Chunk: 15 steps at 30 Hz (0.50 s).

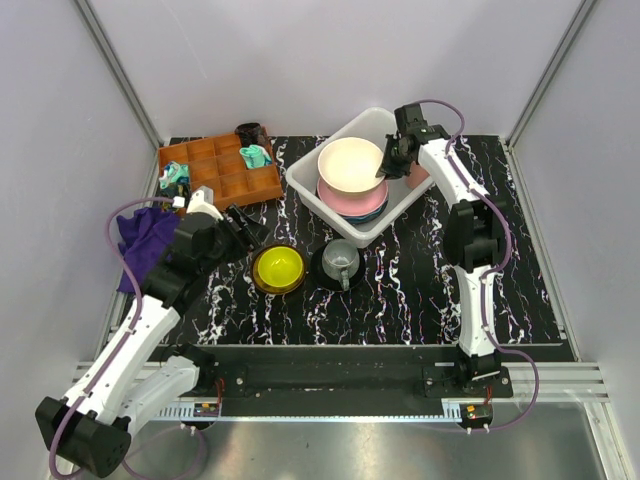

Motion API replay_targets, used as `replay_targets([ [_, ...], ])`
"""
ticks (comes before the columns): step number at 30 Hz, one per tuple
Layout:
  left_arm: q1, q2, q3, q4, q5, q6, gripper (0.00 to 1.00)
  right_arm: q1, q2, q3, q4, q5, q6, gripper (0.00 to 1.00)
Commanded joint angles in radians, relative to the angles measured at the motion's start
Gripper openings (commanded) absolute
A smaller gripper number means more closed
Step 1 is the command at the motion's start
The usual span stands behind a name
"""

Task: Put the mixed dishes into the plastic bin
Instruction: Place the bowl in the plastic bin.

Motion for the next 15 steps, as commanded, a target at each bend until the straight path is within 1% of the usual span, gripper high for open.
replay_targets([
  [1,-0.003,-0.005,-0.004,0.059,0.024,0.016,0.71,-0.003,-0.053,0.103,0.119,-0.109,0.046,0.00],
  [15,-0.003,-0.005,-0.024,0.068,0.026,0.012,0.71,-0.003,-0.016,0.117,0.119,-0.137,0.059,0.00],
])
